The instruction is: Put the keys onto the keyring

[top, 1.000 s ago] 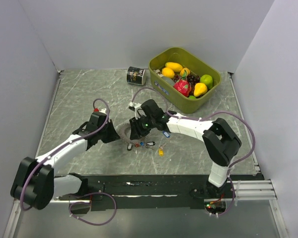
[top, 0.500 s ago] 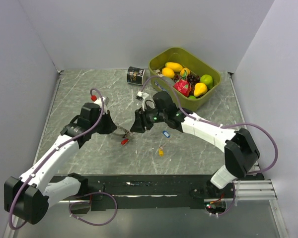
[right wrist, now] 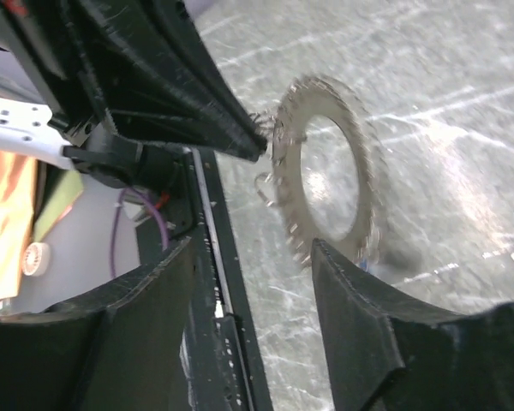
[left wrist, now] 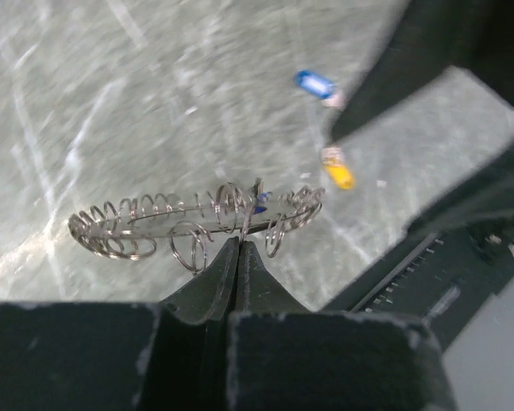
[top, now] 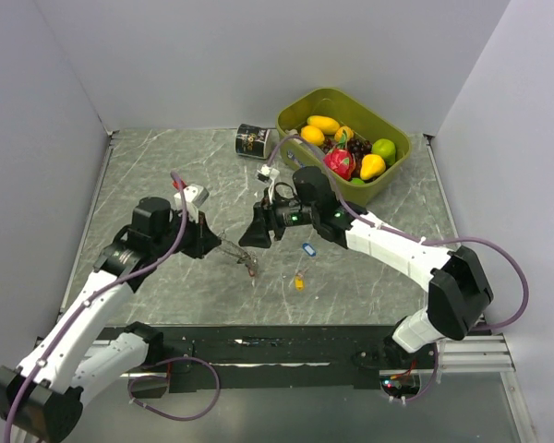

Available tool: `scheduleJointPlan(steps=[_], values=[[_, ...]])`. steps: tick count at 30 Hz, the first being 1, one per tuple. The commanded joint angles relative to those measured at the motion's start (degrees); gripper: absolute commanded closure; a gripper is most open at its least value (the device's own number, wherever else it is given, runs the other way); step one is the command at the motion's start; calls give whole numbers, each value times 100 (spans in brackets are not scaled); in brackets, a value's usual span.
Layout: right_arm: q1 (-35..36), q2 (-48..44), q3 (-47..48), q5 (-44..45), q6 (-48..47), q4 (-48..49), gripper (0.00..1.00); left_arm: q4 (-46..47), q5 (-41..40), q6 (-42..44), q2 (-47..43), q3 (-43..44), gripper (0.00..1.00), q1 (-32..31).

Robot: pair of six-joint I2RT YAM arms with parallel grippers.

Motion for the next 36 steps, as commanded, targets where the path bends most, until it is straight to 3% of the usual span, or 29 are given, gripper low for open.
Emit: scheduleJointPlan(steps=[1, 10, 26, 28, 36], values=[[-30, -412, 9, -422, 34, 549, 32, 493, 1021, 308, -448, 152, 99, -20], [-29, -518, 44, -994, 359, 1076, 30, 888, 1769, 142, -774, 99, 99, -20], [-30, -483, 18, -1407, 562, 1217, 37, 1188, 2130, -34, -915, 63, 99, -20], [-38, -457, 36, -1451, 597, 1252, 41, 1240, 2139, -61, -950, 55, 99, -20], [-47, -386, 18, -1442, 729, 1349, 76, 1223, 2139, -70, -1003, 72, 99, -20]])
